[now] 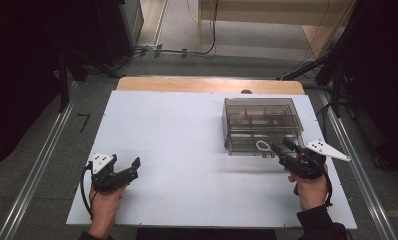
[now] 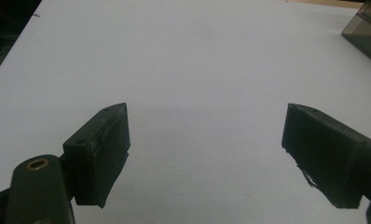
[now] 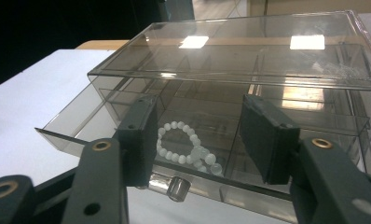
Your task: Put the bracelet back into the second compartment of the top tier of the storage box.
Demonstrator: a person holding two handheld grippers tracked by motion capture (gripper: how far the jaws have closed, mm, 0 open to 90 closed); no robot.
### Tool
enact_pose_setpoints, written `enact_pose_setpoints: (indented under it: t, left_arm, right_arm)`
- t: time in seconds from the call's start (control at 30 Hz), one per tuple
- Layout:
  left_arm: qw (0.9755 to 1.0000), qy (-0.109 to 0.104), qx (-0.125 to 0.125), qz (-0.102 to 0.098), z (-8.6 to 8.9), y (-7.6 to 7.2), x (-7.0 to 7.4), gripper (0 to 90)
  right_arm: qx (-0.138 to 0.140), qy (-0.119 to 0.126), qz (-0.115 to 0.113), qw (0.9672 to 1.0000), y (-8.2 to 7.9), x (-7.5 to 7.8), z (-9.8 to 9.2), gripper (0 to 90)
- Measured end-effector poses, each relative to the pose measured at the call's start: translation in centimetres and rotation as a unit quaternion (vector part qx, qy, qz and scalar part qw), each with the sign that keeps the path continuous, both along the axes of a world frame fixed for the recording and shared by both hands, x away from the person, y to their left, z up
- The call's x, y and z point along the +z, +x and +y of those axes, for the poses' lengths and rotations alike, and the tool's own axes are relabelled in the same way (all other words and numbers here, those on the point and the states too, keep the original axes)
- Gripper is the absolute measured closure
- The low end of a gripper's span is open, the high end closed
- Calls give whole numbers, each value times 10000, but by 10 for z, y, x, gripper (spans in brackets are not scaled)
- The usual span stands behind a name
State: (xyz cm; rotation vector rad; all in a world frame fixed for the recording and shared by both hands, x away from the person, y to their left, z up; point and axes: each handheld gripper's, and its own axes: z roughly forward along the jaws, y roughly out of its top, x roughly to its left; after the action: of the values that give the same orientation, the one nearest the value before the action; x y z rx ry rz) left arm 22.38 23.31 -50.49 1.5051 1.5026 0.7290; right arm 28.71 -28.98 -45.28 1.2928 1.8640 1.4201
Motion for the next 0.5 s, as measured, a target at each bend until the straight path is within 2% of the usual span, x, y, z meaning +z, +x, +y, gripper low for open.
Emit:
enact_pose_setpoints:
  t: [0.23, 0.5]
  left_arm:
    - [10000, -1, -1, 0, 0, 0, 0, 155]
    - [10000, 0, -3, 2, 0, 0, 0, 156]
  right_arm:
    - [-105, -102, 18, 9999, 0, 0, 2, 342]
    - [-69, -258, 72, 9996, 0, -2, 6, 272]
